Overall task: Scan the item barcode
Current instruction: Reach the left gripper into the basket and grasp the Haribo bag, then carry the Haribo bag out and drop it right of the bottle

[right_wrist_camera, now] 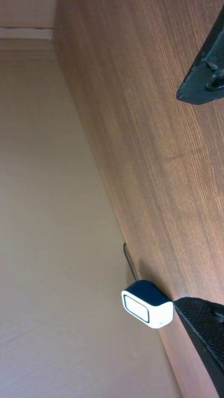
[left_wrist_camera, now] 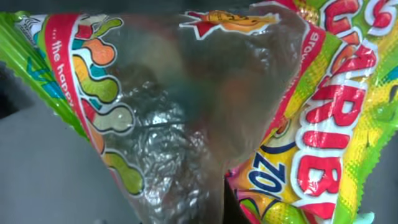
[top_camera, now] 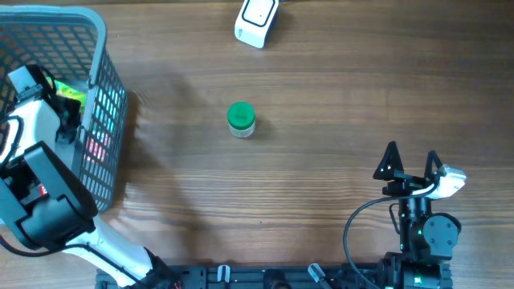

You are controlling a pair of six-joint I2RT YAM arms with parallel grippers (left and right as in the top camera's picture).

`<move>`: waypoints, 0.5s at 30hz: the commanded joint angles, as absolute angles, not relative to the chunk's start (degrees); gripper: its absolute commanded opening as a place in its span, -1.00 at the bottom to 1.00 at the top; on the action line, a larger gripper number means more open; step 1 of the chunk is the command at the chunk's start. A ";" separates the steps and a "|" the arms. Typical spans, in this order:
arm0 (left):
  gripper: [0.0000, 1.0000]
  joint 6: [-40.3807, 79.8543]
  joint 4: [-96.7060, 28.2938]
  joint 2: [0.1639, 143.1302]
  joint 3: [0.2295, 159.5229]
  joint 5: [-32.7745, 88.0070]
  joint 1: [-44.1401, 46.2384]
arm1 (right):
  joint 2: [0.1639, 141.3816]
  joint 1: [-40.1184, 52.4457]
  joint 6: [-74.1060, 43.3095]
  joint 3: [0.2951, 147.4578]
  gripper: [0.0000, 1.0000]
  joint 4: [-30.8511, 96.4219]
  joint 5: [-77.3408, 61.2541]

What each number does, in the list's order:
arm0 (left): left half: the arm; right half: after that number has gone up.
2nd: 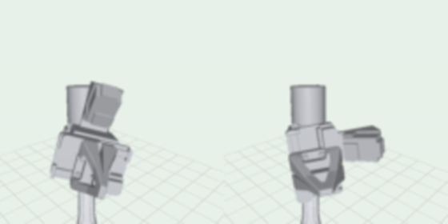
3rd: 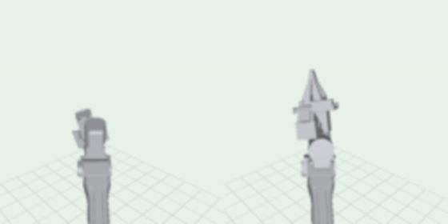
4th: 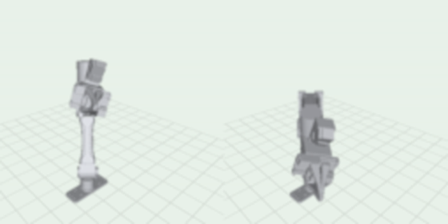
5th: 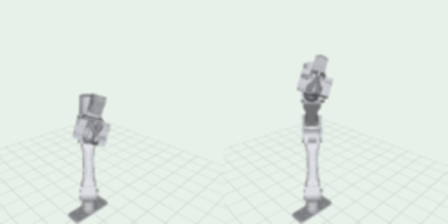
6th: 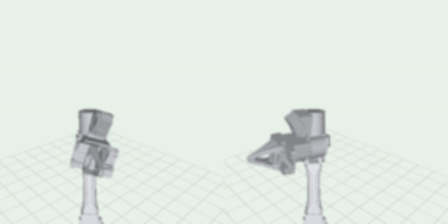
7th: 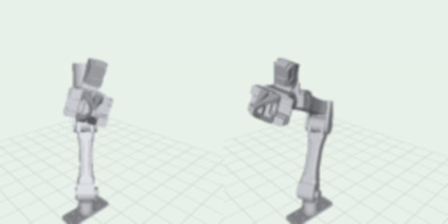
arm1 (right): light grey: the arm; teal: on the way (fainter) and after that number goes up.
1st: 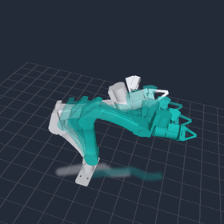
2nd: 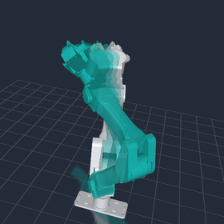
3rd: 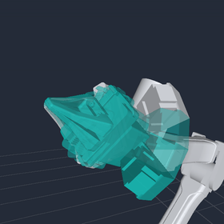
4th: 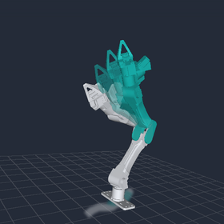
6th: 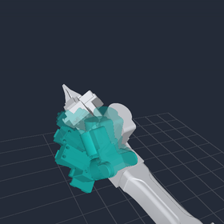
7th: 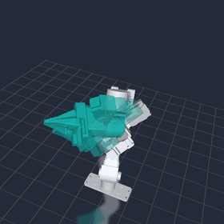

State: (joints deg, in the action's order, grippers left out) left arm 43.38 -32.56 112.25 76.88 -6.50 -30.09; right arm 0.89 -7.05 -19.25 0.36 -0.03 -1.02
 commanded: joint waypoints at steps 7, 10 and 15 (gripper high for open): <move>-0.92 43.00 -39.57 72.05 78.02 -4.29 -30.30 | 0.43 -6.98 -18.63 0.30 0.99 -0.32 -0.40; -0.92 44.34 -40.77 59.70 78.02 6.52 -27.51 | 0.43 -6.98 -18.63 0.30 0.99 -0.32 -0.40; -0.92 38.61 -39.16 60.93 78.00 14.41 -1.19 | 0.43 -6.98 -18.63 0.30 1.00 -0.32 -0.43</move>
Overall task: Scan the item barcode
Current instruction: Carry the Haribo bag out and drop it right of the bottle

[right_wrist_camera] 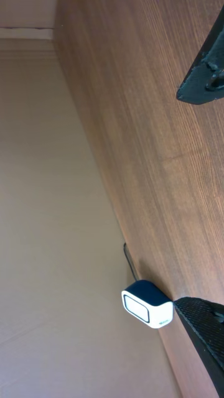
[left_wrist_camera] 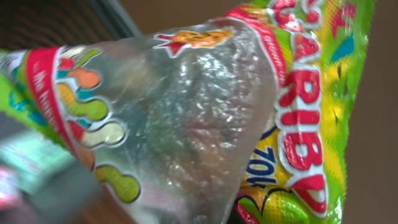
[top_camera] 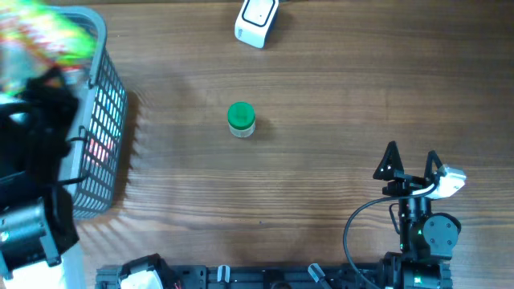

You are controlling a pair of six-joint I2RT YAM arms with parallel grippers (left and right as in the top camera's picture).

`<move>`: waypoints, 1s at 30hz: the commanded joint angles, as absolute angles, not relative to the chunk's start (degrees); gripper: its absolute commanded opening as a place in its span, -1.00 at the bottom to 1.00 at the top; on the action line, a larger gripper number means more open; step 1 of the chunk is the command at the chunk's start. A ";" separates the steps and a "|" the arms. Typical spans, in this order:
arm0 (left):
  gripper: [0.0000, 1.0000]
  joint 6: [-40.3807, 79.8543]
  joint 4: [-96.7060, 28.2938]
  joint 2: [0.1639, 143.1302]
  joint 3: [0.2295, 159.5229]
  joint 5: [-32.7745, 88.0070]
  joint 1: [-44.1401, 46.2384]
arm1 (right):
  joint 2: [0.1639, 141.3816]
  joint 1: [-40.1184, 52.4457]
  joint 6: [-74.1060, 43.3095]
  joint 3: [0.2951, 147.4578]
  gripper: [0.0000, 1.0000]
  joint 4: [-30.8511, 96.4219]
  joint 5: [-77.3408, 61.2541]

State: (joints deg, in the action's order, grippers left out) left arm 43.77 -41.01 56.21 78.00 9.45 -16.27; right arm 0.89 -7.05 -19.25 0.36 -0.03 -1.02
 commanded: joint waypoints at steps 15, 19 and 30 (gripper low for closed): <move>-0.92 36.60 -23.14 118.08 78.48 1.83 43.40 | 0.43 -6.98 -18.61 0.30 0.99 -0.32 -0.40; 1.00 26.15 -35.31 107.85 90.98 -2.28 42.74 | 0.43 -6.98 -18.63 0.30 0.99 -0.32 -0.40; 1.00 51.33 -75.18 76.88 111.11 -25.69 -2.28 | 0.43 -6.98 -18.63 0.30 0.99 -0.32 -0.40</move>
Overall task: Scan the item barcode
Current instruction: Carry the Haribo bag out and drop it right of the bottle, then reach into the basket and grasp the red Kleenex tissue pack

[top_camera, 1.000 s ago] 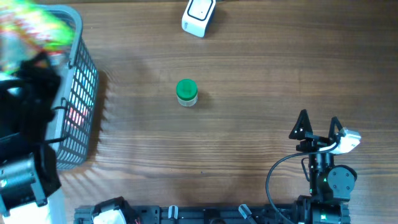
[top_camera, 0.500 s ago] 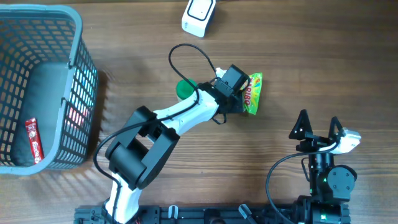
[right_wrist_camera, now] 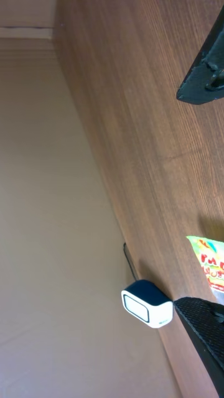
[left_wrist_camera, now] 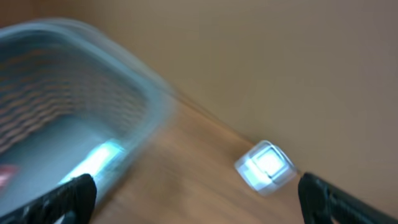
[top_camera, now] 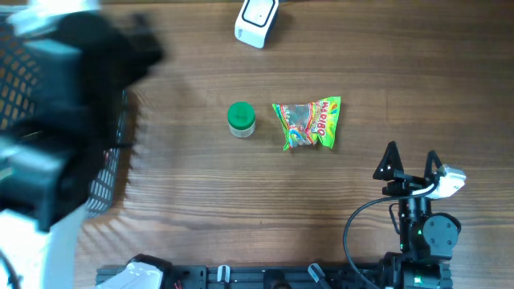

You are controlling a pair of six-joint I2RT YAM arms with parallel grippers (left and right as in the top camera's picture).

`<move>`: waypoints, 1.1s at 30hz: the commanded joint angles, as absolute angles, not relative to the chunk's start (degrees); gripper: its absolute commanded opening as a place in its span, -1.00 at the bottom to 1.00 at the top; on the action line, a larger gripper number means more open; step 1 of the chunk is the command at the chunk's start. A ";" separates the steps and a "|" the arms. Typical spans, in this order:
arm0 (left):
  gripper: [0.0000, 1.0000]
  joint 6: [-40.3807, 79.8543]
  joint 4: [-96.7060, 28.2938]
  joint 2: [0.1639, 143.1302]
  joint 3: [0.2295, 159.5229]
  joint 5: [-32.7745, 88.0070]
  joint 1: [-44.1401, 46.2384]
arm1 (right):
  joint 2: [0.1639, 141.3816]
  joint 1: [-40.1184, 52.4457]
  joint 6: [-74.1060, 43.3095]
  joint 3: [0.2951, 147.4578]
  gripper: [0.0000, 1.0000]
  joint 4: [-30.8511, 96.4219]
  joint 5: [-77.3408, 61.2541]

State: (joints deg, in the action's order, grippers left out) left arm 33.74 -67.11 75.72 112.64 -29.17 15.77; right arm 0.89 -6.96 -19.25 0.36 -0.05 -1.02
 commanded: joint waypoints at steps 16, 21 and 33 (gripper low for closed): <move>1.00 42.72 -60.27 96.29 74.65 -1.96 -33.91 | 0.43 -6.98 -18.63 0.30 0.99 -0.32 -0.40; 1.00 40.64 -51.62 97.10 67.90 0.38 -33.91 | 0.43 -6.98 -18.63 0.30 0.99 -0.32 -0.40; 0.29 40.66 -42.63 97.32 60.51 4.05 -33.87 | 0.43 -6.98 -18.63 0.30 0.99 -0.32 -0.40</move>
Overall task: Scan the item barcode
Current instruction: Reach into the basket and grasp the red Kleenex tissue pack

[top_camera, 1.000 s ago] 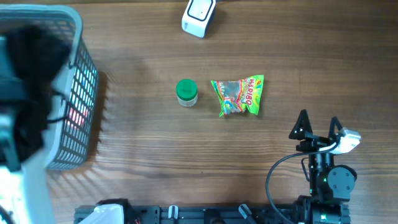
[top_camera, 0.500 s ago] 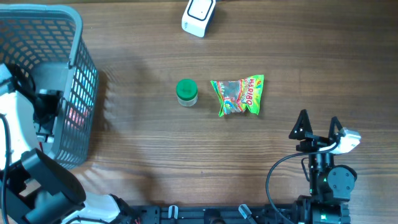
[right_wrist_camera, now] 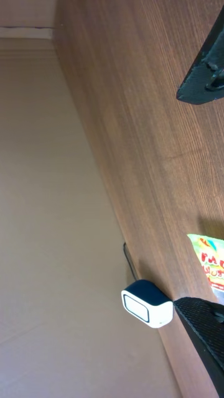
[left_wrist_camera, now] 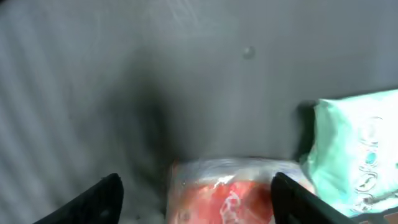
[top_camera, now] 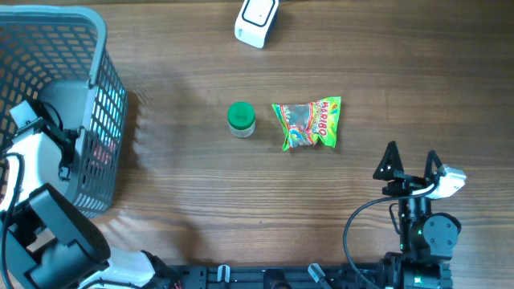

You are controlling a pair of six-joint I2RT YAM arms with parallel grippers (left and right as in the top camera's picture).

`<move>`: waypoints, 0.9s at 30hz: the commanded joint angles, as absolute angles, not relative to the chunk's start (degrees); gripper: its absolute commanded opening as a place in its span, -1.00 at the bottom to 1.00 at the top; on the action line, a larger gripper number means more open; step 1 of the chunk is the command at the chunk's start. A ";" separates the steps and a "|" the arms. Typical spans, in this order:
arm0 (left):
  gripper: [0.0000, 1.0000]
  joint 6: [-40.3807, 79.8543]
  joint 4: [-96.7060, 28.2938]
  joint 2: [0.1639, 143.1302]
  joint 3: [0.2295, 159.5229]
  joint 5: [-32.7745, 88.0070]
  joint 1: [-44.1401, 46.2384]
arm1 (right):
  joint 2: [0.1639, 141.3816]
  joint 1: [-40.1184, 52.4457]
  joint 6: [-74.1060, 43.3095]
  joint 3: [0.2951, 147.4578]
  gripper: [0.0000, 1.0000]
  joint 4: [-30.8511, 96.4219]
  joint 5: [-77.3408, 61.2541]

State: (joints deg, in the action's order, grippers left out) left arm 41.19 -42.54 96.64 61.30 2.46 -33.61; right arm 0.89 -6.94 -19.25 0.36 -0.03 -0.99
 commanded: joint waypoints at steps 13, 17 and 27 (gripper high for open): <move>-0.92 40.64 -47.72 92.49 68.23 5.54 -33.43 | 0.43 -6.98 -18.61 0.30 0.99 -0.32 -0.43; -0.92 40.47 -54.26 86.65 78.81 5.50 -34.30 | 0.43 -6.98 -18.61 0.30 0.99 -0.34 -0.40; -0.92 40.49 -50.85 75.85 80.12 7.53 -34.30 | 0.43 -6.98 -18.61 0.30 0.99 -0.32 -0.43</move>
